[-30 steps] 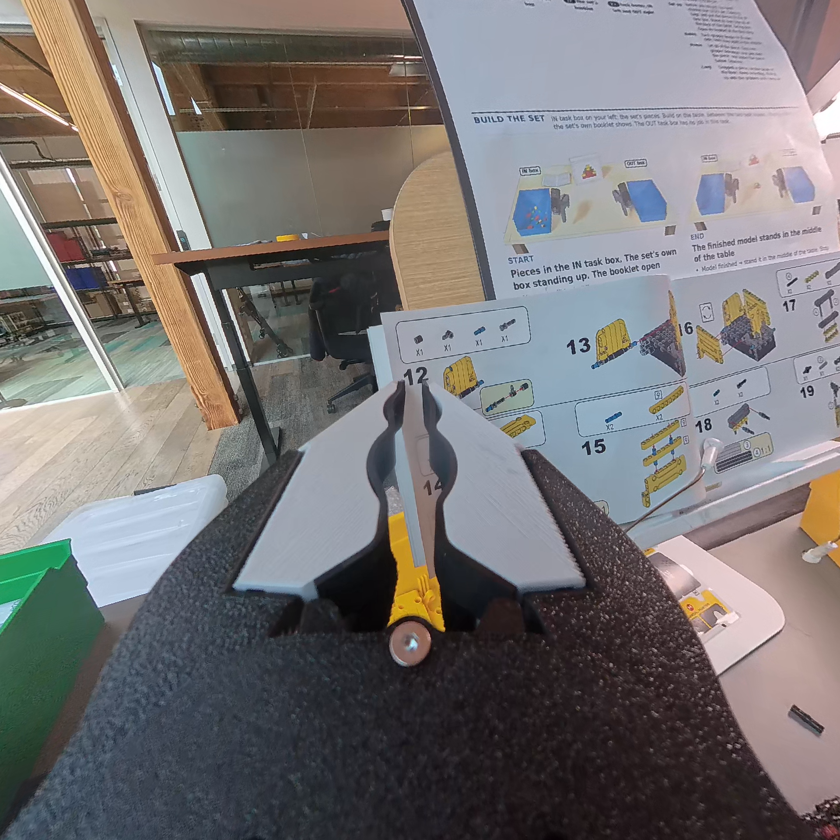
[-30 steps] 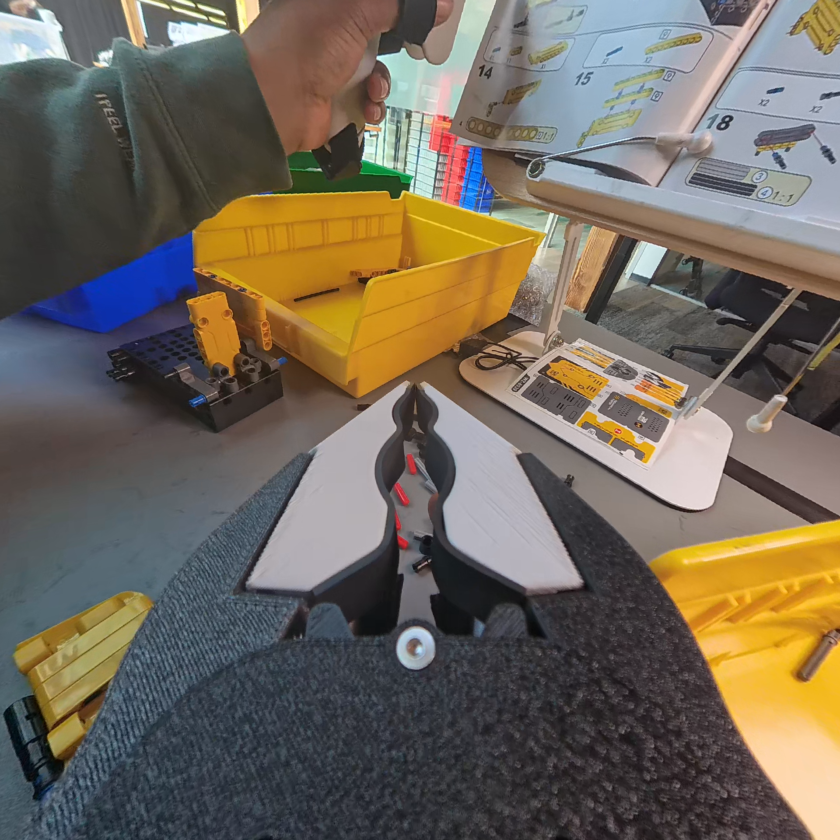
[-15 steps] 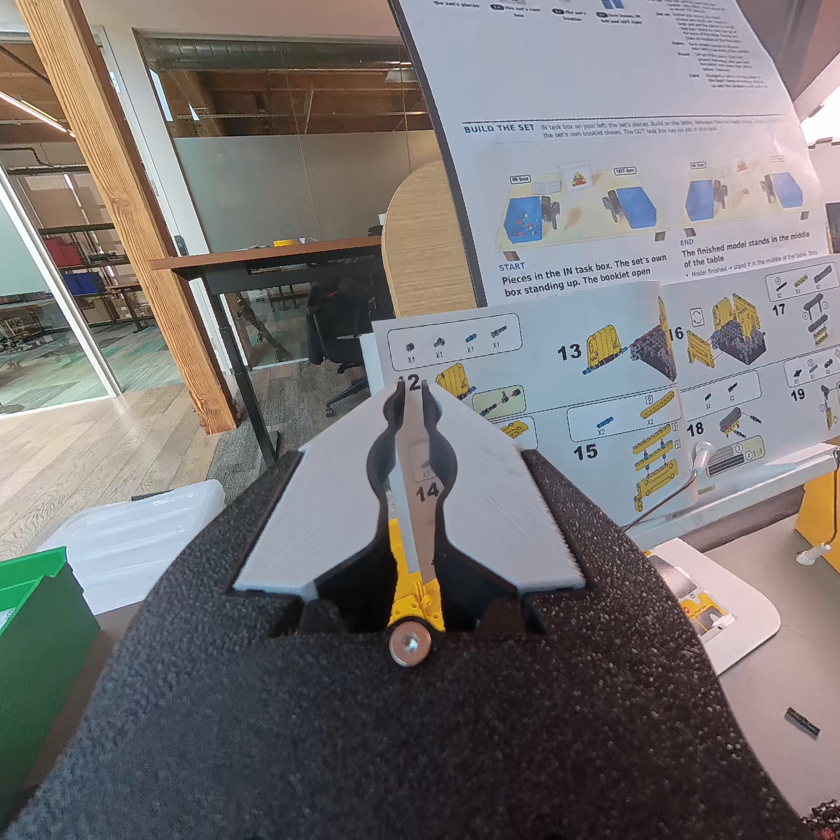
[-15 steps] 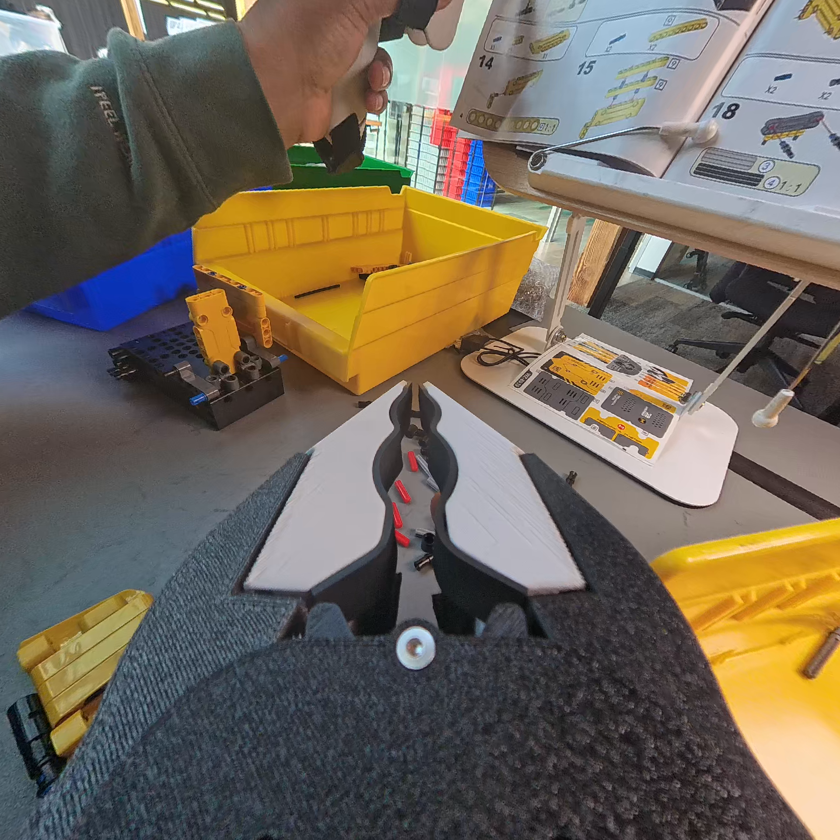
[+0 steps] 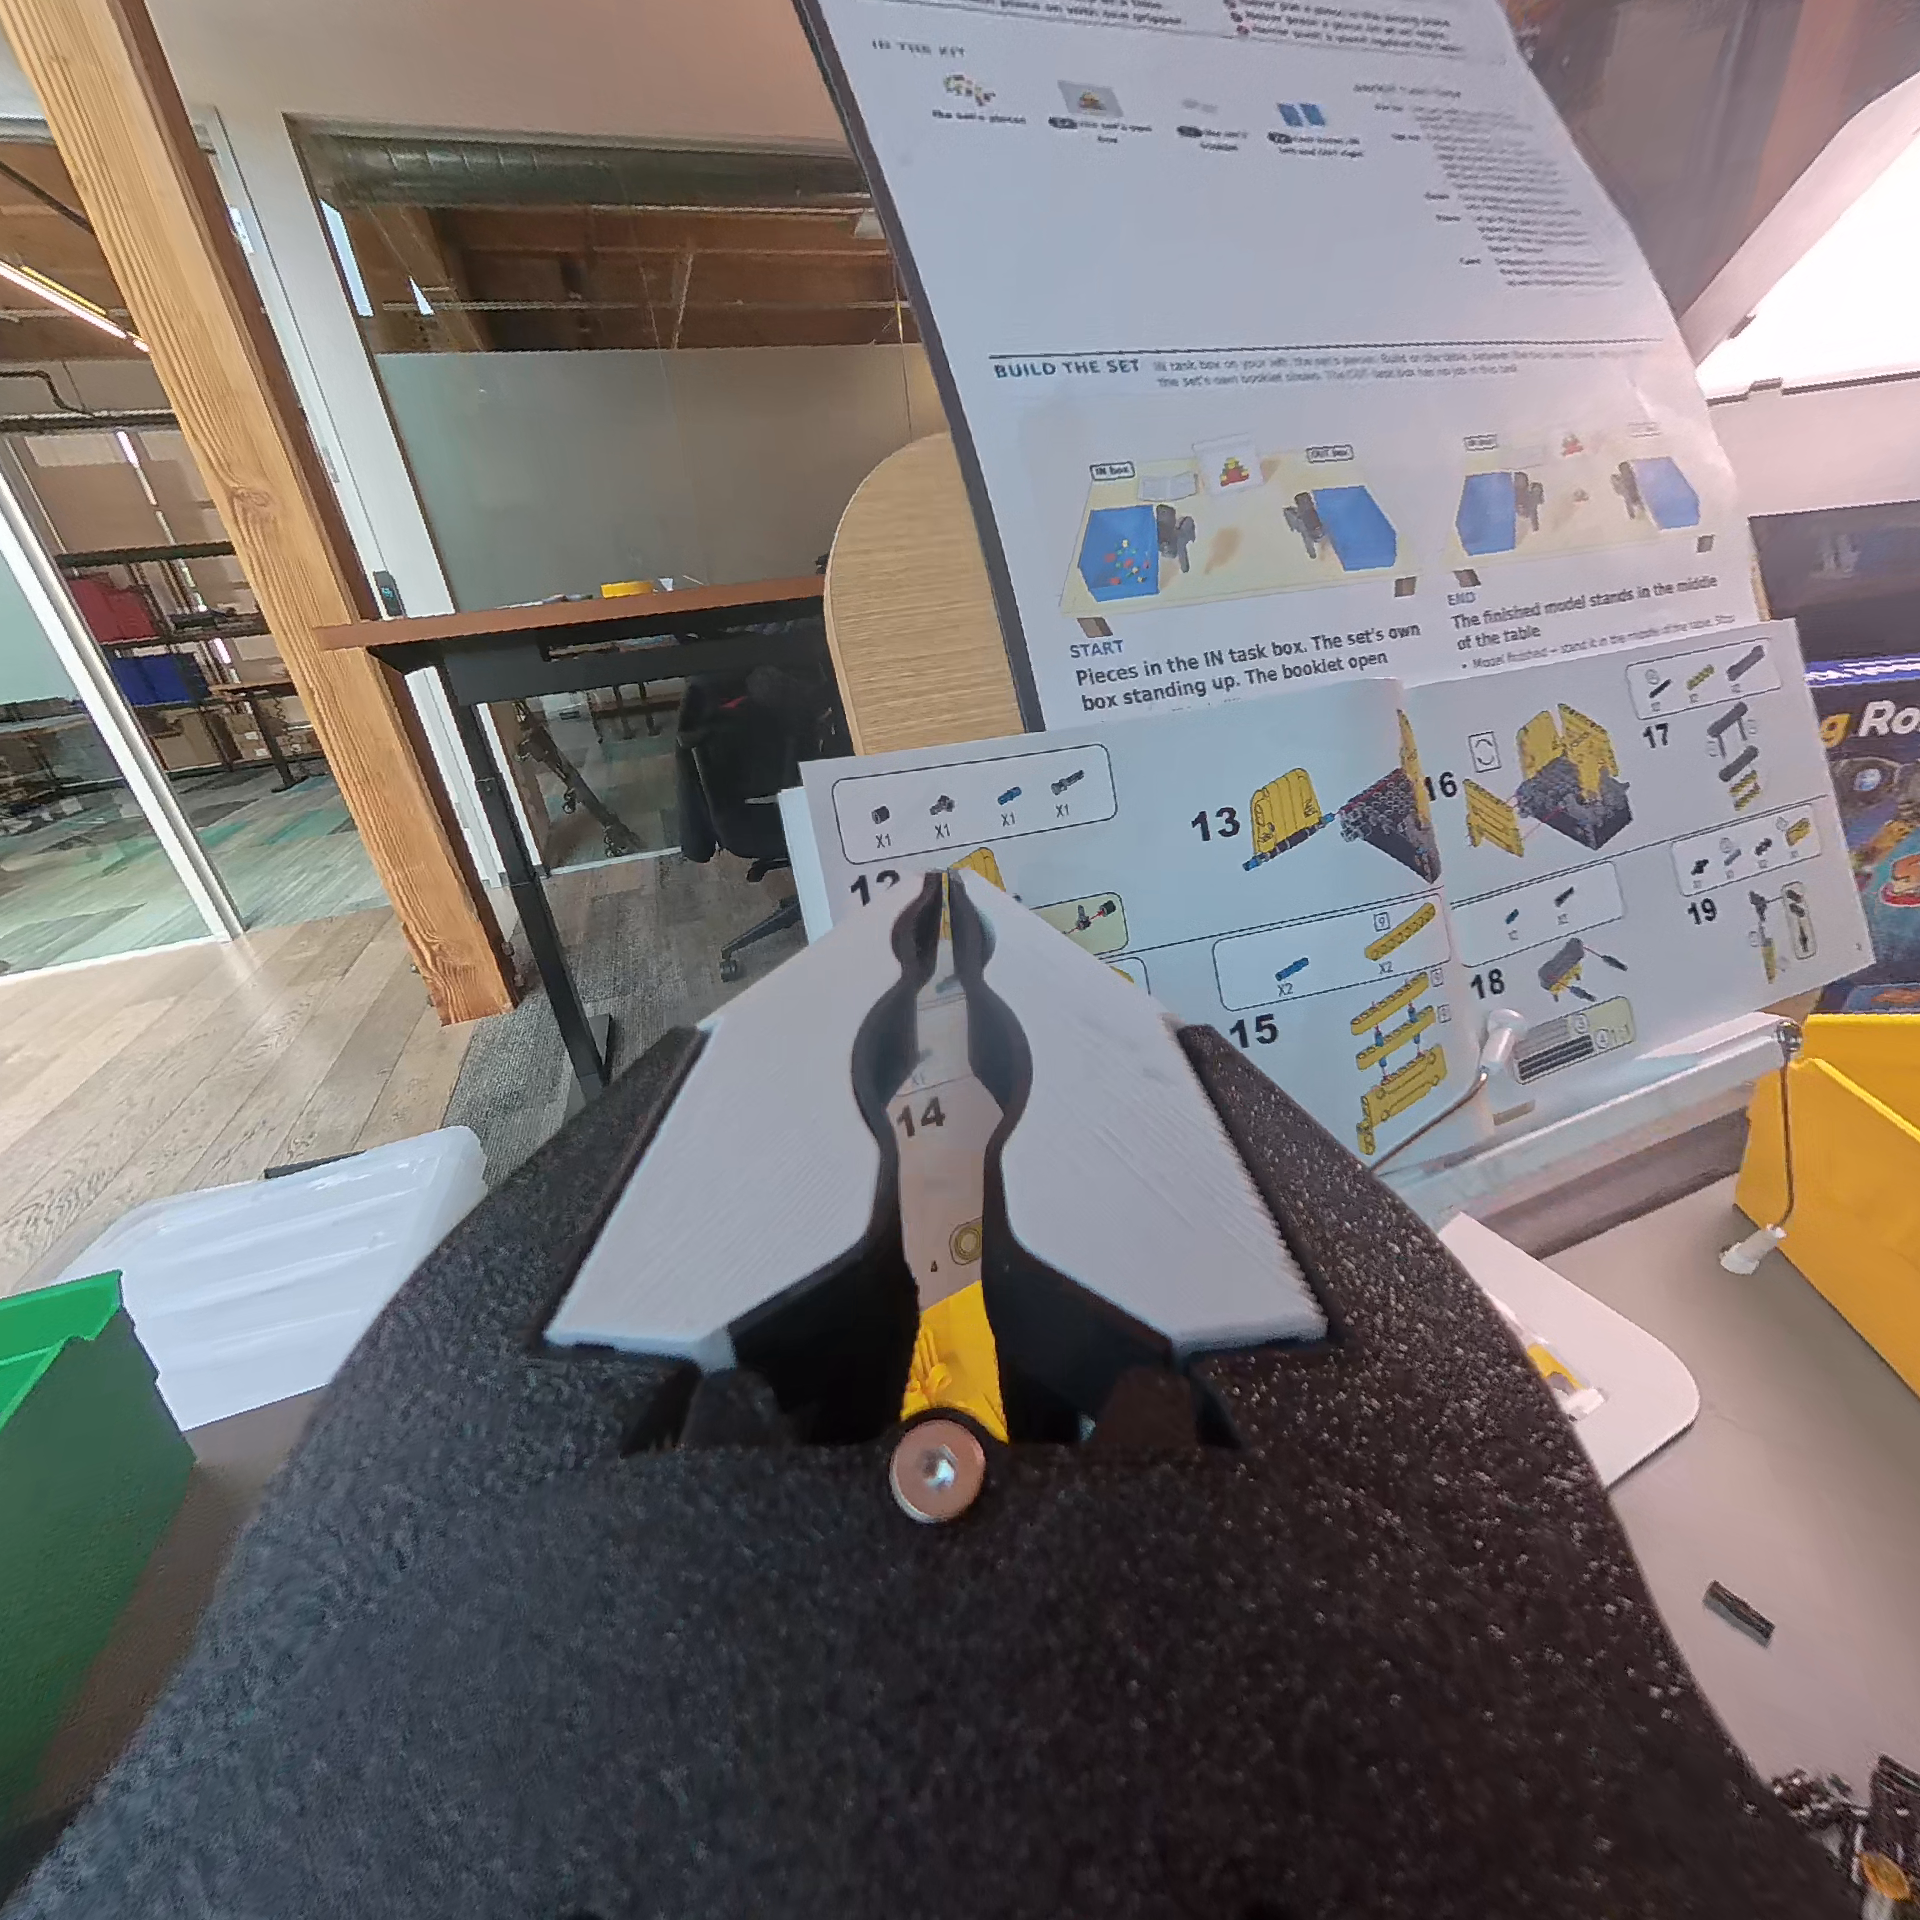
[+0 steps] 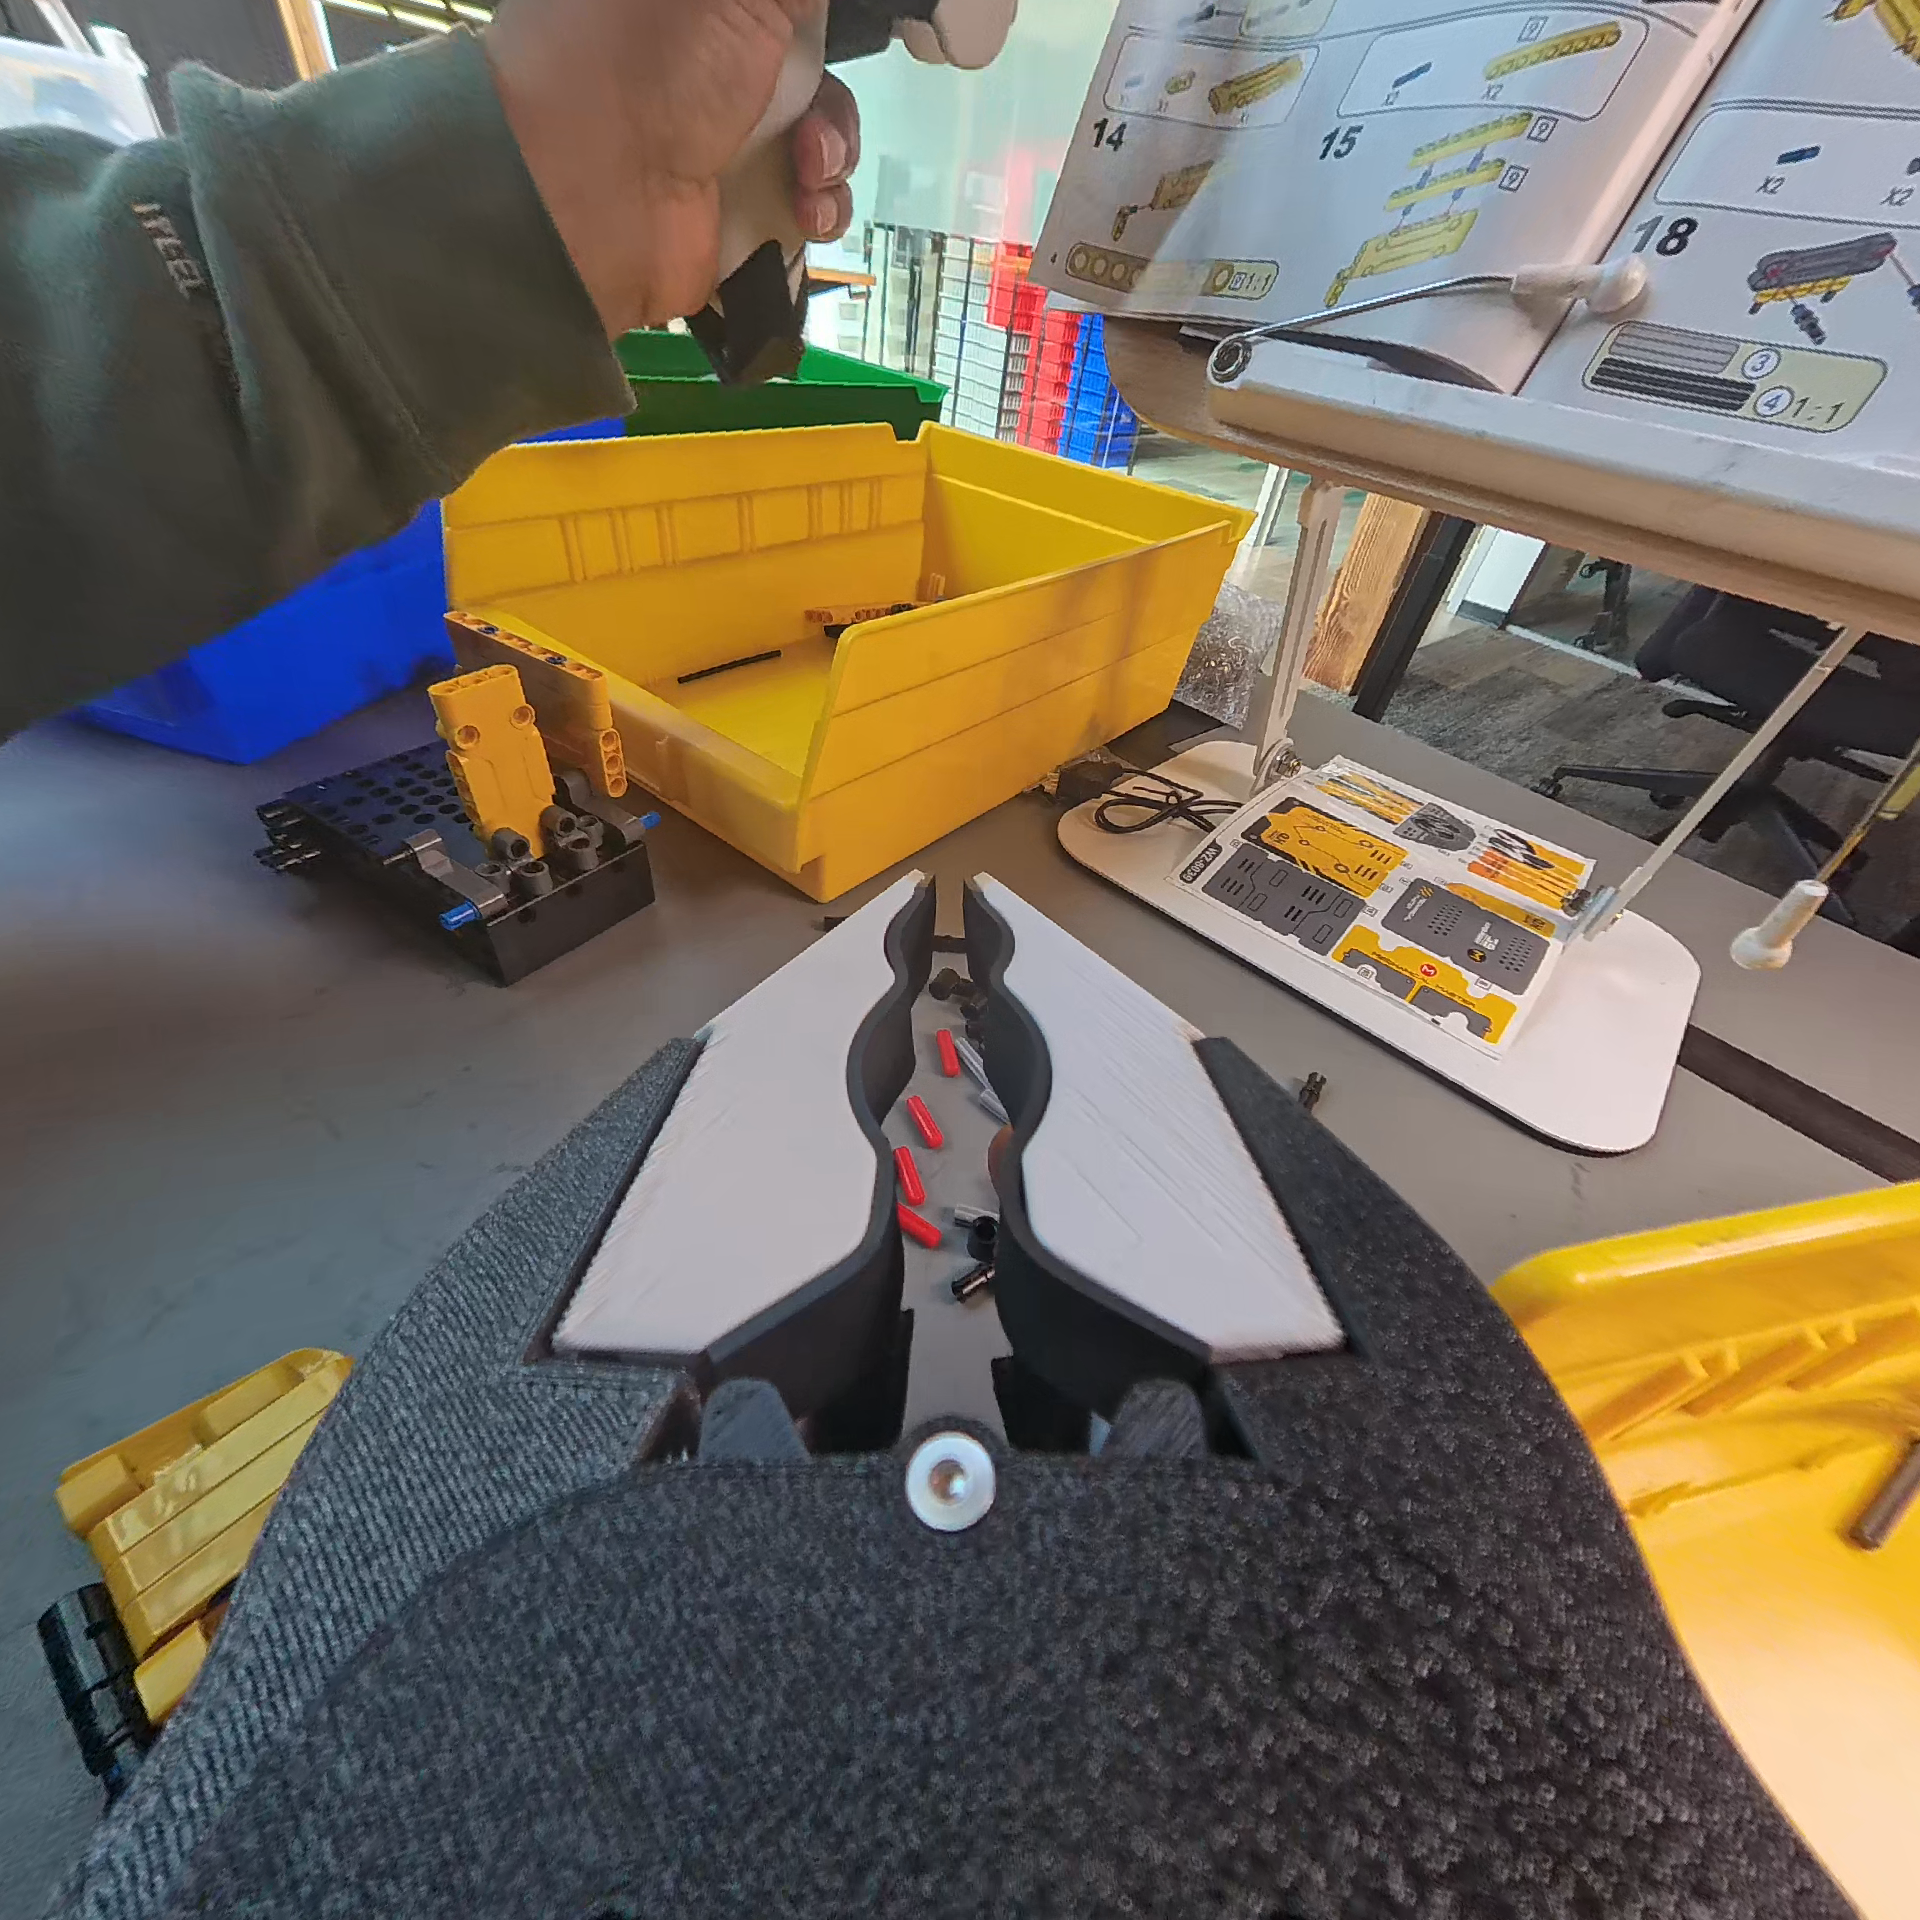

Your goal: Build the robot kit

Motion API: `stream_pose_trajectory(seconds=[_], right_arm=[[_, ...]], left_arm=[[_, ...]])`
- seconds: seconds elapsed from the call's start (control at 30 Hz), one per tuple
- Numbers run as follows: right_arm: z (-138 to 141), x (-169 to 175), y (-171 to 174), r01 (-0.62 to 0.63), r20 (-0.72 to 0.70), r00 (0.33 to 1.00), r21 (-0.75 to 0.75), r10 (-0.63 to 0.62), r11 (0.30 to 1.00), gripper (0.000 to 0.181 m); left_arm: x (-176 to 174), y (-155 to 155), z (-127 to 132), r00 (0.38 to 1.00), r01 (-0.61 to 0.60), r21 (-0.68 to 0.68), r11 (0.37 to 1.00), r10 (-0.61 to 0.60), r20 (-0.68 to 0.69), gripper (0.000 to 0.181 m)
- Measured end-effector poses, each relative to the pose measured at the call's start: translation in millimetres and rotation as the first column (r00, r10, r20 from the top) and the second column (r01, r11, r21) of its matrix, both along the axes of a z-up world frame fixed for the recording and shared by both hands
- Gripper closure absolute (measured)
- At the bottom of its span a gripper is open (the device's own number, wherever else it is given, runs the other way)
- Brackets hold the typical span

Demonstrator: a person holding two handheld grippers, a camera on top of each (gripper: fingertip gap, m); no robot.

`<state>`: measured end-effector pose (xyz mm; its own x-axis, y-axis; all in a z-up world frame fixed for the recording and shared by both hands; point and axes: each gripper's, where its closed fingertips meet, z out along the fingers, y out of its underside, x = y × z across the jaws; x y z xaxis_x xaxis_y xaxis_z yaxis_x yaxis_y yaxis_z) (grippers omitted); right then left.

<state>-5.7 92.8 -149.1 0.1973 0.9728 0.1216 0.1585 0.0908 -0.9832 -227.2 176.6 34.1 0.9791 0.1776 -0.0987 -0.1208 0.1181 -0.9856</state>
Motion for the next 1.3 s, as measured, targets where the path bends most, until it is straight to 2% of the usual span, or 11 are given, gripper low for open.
stream_pose_trajectory(seconds=[0.3, 0.4, 0.5, 0.63, 0.73, 0.8, 0.9, 1.0, 1.13, 1.2, 1.3], right_arm=[[9, 2, -2, -0.001, -0.034, 0.999, -0.006, 0.001, 1.0, 0.177], [17, 3, -5, -0.007, -0.06, 0.998, -0.009, 0.006, 1.0, 0.176], [27, 4, -8, -0.009, -0.079, 0.997, -0.019, 0.007, 1.0, 0.172], [62, 9, -17, 0.004, -0.124, 0.992, -0.011, -0.005, 1.0, 0.167], [109, 28, -22, 0.036, -0.158, 0.987, 0.049, -0.028, 0.998, 0.164], [146, 57, -17, 0.089, -0.18, 0.981, 0.089, -0.072, 0.992, 0.164], [196, 131, 0, 0.185, -0.224, 0.963, 0.13, -0.153, 0.974, 0.165], [217, 222, 37, 0.333, -0.173, 0.937, 0.193, -0.302, 0.923, 0.169], [178, 327, 107, 0.448, 0.111, 0.872, 0.212, -0.477, 0.869, 0.169], [138, 363, 131, 0.418, 0.304, 0.835, 0.192, -0.459, 0.888, 0.168], [78, 402, 161, 0.359, 0.558, 0.721, 0.207, -0.411, 0.91, 0.167]], left_arm=[[71, -82, -15, 0.982, 0.165, -0.02, 0.986, -0.166, -0.09, 0.174], [88, -121, -34, 0.976, 0.188, -0.06, 0.98, -0.193, -0.102, 0.17], [106, -158, -63, 0.974, 0.223, -0.091, 0.971, -0.226, -0.023, 0.167], [134, -193, -108, 0.969, 0.245, -0.122, 0.962, -0.24, 0.055, 0.169], [151, -203, -132, 0.962, 0.272, -0.153, 0.95, -0.262, 0.082, 0.17], [156, -203, -143, 0.957, 0.285, -0.173, 0.943, -0.27, 0.101, 0.168], [152, -200, -149, 0.963, 0.269, -0.195, 0.943, -0.259, 0.077, 0.167], [149, -198, -153, 0.962, 0.271, -0.197, 0.942, -0.258, 0.089, 0.167], [146, -193, -160, 0.961, 0.265, -0.203, 0.942, -0.243, 0.129, 0.162], [144, -190, -162, 0.968, 0.243, -0.212, 0.947, -0.222, 0.119, 0.156], [143, -189, -166, 0.974, 0.221, -0.233, 0.947, -0.202, 0.101, 0.155]])
